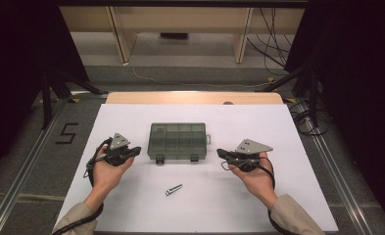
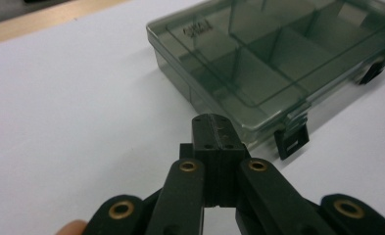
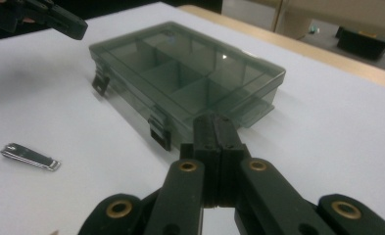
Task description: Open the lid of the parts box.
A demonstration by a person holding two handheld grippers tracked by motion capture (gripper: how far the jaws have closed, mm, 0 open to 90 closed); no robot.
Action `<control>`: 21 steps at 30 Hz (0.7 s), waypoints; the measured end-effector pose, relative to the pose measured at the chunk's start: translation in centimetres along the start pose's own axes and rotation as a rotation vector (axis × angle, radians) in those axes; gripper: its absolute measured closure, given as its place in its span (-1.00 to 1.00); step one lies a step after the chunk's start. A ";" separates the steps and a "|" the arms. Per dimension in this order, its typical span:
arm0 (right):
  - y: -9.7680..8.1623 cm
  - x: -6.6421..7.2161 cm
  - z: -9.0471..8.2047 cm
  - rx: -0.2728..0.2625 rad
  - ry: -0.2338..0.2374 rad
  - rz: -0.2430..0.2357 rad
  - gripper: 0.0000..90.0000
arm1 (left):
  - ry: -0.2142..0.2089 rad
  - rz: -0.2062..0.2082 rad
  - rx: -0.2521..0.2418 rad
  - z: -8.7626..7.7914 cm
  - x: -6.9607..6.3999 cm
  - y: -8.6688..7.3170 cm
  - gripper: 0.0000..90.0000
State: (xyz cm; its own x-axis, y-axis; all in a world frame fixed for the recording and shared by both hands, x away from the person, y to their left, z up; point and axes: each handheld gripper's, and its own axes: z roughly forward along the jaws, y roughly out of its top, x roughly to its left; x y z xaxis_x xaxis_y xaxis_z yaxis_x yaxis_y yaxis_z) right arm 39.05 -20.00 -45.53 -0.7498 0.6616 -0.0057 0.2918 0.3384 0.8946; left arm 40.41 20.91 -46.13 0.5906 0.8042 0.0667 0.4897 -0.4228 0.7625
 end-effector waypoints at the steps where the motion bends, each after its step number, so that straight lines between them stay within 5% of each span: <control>1: -0.1 -0.1 0.5 0.009 0.003 0.000 1.00 | -0.002 0.007 0.008 0.3 0.0 0.0 1.00; 2: -0.1 -0.1 0.8 0.028 0.004 -0.004 1.00 | 0.001 -0.028 -0.016 0.7 -0.4 -0.1 1.00; 4: -0.2 -0.1 1.4 0.053 0.012 0.003 1.00 | -0.004 0.026 0.037 0.9 -0.1 0.0 1.00; 7: -0.4 -0.1 2.3 0.087 0.022 0.000 1.00 | -0.010 -0.010 0.013 1.7 -0.3 -0.1 1.00; 9: -0.4 -0.1 2.7 0.105 0.028 0.001 1.00 | -0.008 0.028 0.036 1.7 0.0 -0.1 1.00; 12: -0.6 -0.1 3.4 0.130 0.032 -0.002 1.00 | -0.016 0.031 0.042 1.8 0.0 -0.2 1.00; 13: -0.7 -0.2 3.7 0.138 0.024 -0.008 1.00 | -0.016 0.002 0.032 1.9 -0.2 -0.2 1.00; 16: -0.9 -0.2 4.2 0.156 0.025 -0.007 1.00 | -0.023 0.036 0.044 2.1 -0.1 -0.2 1.00; 17: -0.9 -0.1 4.3 0.167 0.028 -0.008 1.00 | -0.015 0.005 0.034 2.2 -0.4 -0.3 1.00; 19: -0.9 -0.1 4.6 0.174 0.026 -0.015 1.00 | -0.029 0.008 0.051 2.2 -0.4 -0.3 1.00; 21: -0.9 -0.1 4.7 0.179 0.026 -0.018 1.00 | -0.036 0.052 0.063 2.2 -0.2 -0.2 1.00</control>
State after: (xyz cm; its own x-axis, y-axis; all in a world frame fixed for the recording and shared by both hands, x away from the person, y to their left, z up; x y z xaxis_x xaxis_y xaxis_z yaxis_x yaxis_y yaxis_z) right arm 41.66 -17.21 -48.47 -0.7705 0.6375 -0.0074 0.3774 0.4654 0.8006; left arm 41.56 19.92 -47.73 0.6385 0.7653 0.0814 0.4961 -0.4902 0.7167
